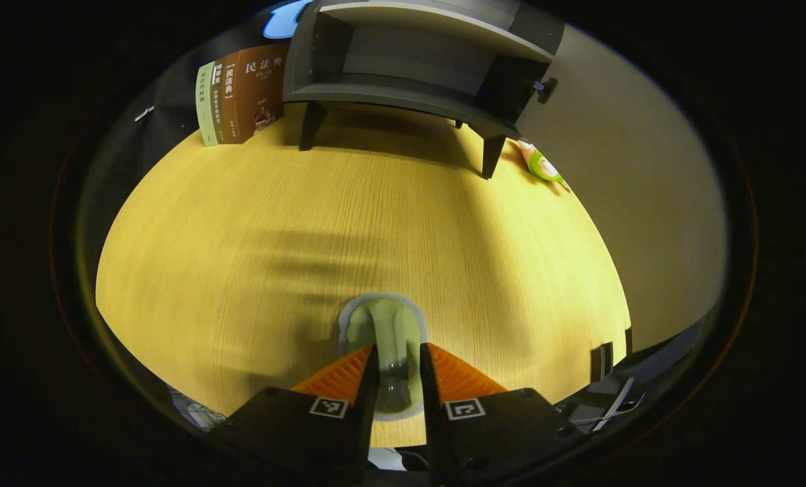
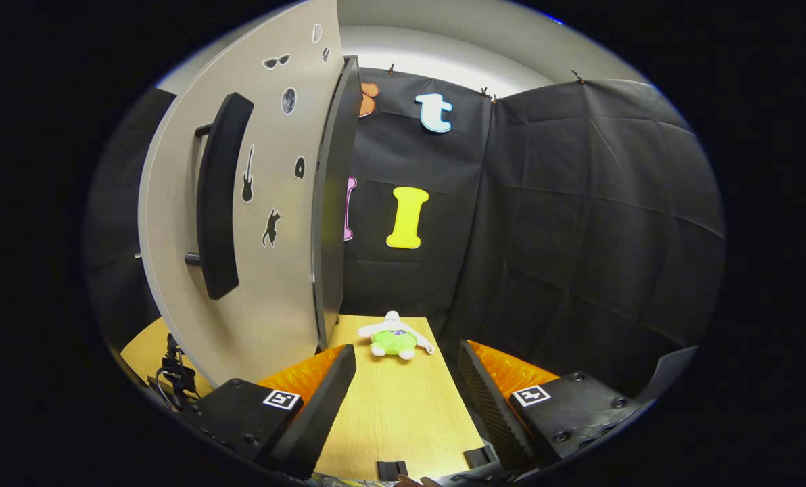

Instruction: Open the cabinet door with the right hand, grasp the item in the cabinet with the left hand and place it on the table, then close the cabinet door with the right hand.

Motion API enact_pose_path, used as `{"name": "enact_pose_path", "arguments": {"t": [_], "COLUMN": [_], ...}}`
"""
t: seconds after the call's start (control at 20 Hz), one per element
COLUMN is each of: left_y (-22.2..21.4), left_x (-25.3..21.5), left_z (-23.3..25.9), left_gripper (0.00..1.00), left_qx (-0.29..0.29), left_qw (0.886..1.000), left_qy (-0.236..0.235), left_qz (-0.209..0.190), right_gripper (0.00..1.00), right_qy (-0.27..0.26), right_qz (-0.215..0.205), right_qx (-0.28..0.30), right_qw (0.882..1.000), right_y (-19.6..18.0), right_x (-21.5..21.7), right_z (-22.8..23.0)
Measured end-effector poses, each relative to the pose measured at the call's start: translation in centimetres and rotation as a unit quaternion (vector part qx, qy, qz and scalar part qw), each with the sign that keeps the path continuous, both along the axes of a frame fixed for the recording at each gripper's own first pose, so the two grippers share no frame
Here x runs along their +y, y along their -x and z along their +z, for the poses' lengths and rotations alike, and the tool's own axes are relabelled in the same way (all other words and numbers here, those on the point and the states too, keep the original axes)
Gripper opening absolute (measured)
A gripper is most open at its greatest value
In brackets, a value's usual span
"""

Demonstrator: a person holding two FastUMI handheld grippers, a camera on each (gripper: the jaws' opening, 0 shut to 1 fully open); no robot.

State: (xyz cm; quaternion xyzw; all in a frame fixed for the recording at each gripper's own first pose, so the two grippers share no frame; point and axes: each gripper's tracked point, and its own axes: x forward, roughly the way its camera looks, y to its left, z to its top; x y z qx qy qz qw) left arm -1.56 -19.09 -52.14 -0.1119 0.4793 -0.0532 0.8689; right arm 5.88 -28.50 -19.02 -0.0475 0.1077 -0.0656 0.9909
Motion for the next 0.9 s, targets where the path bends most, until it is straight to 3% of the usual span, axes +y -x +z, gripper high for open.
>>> {"name": "enact_pose_path", "arguments": {"t": [0.1, 0.15, 0.25, 0.4, 0.45, 0.5, 0.6, 0.75, 0.9], "left_y": [-0.3, -0.5, -1.5, -2.9, -3.6, -4.4, -6.2, -8.2, -8.1], "left_x": [0.2, 0.5, 0.9, 0.6, 0.5, 0.3, 0.2, 1.8, 2.2], "left_z": [1.0, 1.7, 4.4, 10.7, 13.6, 16.9, 23.6, 33.8, 40.5], "left_gripper": [0.5, 0.47, 0.51, 0.53, 0.59, 0.53, 0.54, 0.54, 0.62], "left_qx": [-0.011, -0.022, -0.061, -0.144, -0.177, -0.215, -0.293, -0.409, -0.484], "left_qw": [1.0, 0.999, 0.996, 0.984, 0.977, 0.968, 0.947, 0.903, 0.865], "left_qy": [-0.004, -0.012, -0.033, -0.038, -0.035, -0.028, -0.019, -0.036, -0.048], "left_qz": [-0.014, -0.026, -0.051, -0.099, -0.112, -0.123, -0.131, -0.125, -0.125], "right_gripper": [0.98, 0.98, 0.98, 0.98, 0.98, 0.98, 0.98, 0.98, 0.99], "right_qy": [-0.013, -0.015, -0.018, -0.032, -0.039, -0.047, -0.065, -0.074, -0.068], "right_qz": [0.01, 0.011, 0.009, 0.021, 0.023, 0.027, 0.039, 0.048, 0.066], "right_qx": [-0.007, -0.01, -0.012, -0.024, -0.032, -0.043, -0.067, -0.099, -0.108], "right_qw": [1.0, 1.0, 1.0, 0.999, 0.998, 0.998, 0.995, 0.991, 0.99], "right_y": [0.2, 0.3, 0.7, 1.5, 1.7, 2.0, 2.3, 2.6, 2.6], "right_x": [0.8, 0.9, 1.1, 2.5, 2.9, 3.3, 4.5, 5.9, 7.9], "right_z": [0.5, 0.7, 1.0, 2.0, 2.7, 3.5, 5.3, 7.5, 8.2]}}
